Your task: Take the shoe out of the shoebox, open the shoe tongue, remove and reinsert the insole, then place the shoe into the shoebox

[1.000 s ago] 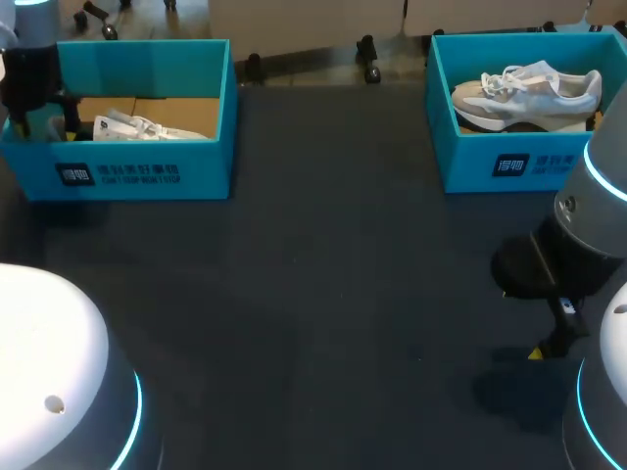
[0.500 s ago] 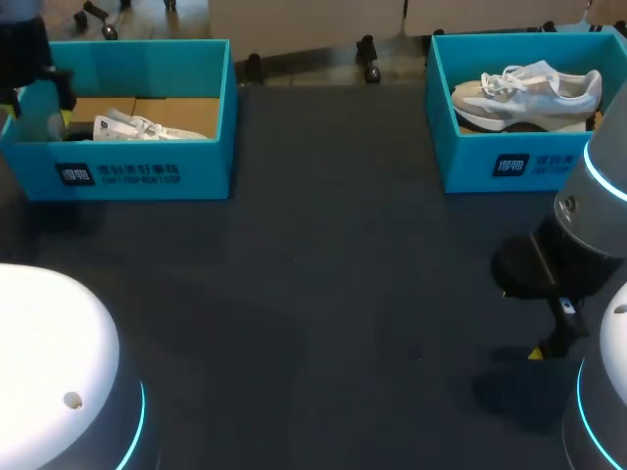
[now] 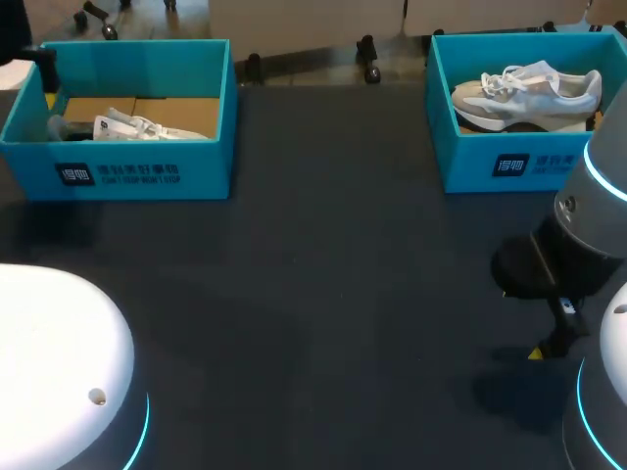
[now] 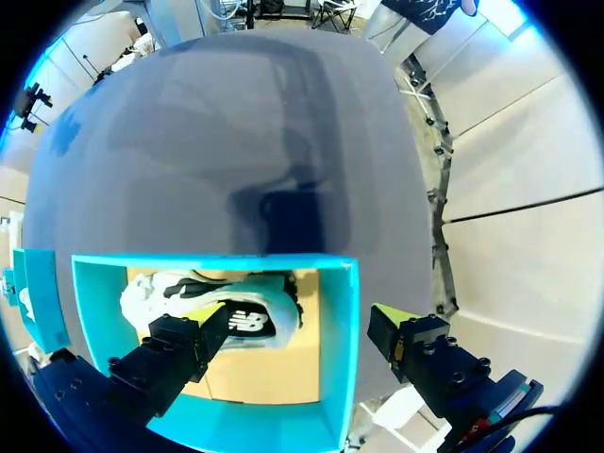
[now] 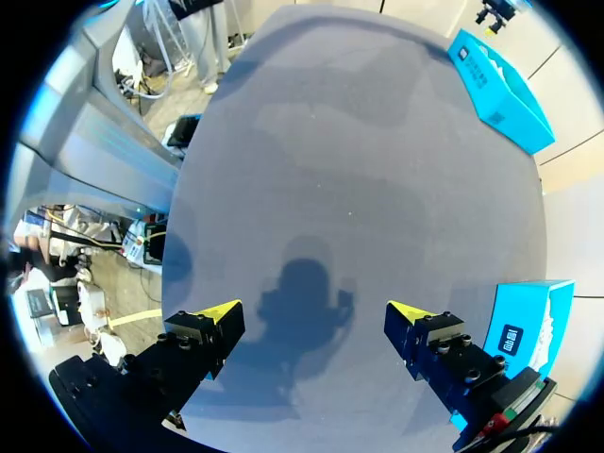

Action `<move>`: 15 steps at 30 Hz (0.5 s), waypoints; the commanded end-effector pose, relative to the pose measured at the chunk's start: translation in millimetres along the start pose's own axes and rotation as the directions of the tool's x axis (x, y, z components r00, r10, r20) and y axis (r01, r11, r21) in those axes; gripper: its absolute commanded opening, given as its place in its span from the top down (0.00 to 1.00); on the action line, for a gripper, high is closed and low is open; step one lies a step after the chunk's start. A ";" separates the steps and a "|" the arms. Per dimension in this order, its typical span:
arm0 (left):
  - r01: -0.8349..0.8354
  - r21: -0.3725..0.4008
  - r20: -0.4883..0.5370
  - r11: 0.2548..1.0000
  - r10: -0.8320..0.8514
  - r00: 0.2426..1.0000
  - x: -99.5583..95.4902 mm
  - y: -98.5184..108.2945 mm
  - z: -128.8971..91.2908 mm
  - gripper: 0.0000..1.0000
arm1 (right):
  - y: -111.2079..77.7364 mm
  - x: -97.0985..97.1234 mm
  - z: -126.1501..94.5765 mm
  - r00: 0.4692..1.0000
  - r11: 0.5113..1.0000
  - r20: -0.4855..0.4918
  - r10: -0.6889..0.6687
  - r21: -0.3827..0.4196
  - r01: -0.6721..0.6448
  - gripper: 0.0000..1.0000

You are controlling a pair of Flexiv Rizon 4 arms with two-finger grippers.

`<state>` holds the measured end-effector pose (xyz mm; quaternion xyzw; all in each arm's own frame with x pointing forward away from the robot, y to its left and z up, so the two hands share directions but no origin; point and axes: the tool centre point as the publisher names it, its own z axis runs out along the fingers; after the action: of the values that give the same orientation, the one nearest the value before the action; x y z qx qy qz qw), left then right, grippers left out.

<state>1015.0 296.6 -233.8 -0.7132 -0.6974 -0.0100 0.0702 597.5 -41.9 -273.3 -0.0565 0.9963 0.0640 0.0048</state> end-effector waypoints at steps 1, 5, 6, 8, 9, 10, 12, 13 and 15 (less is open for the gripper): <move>-0.005 -0.010 0.000 1.000 0.005 1.000 7.1 -18.8 -14.9 0.00 | -0.3 0.9 1.1 1.000 1.000 0.002 -0.001 0.000 0.001 0.00; -0.009 -0.006 -0.005 1.000 0.008 1.000 11.5 -31.7 -22.4 0.00 | -0.3 0.9 1.1 1.000 1.000 0.002 -0.001 0.000 0.001 0.00; -0.009 -0.003 -0.006 1.000 0.009 1.000 12.3 -34.6 -24.1 0.00 | -0.3 0.9 1.1 1.000 1.000 0.002 -0.001 0.000 0.001 0.00; -0.014 -0.001 -0.009 1.000 0.014 1.000 13.2 -41.6 -26.1 0.00 | -0.3 0.9 1.1 1.000 1.000 0.002 -0.001 0.000 0.001 0.00; -0.015 -0.001 -0.010 1.000 0.015 1.000 13.8 -44.9 -26.6 0.00 | -0.3 0.9 1.1 1.000 1.000 0.002 -0.001 0.000 0.001 0.00; -0.015 -0.002 -0.010 1.000 0.015 1.000 14.8 -48.1 -27.2 0.00 | -0.3 0.9 1.1 1.000 1.000 0.002 -0.001 0.000 0.001 0.00; -0.023 0.005 -0.001 1.000 0.023 1.000 17.4 -52.4 -28.6 0.00 | -0.3 0.9 1.1 1.000 1.000 0.002 -0.001 0.000 0.001 0.00; -0.024 0.006 0.000 1.000 0.024 1.000 18.0 -53.3 -28.9 0.00 | -0.3 0.9 1.1 1.000 1.000 0.002 -0.001 0.000 0.001 0.00; -0.042 0.002 -0.020 0.999 0.042 0.999 18.8 -56.9 -28.8 0.00 | -0.3 0.9 1.1 1.000 1.000 0.002 -0.001 0.000 0.001 0.00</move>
<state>970.0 312.3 -200.7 -0.7221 -0.6868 -0.0031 0.0827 597.5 -41.9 -273.4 -0.0564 0.9963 0.0640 0.0048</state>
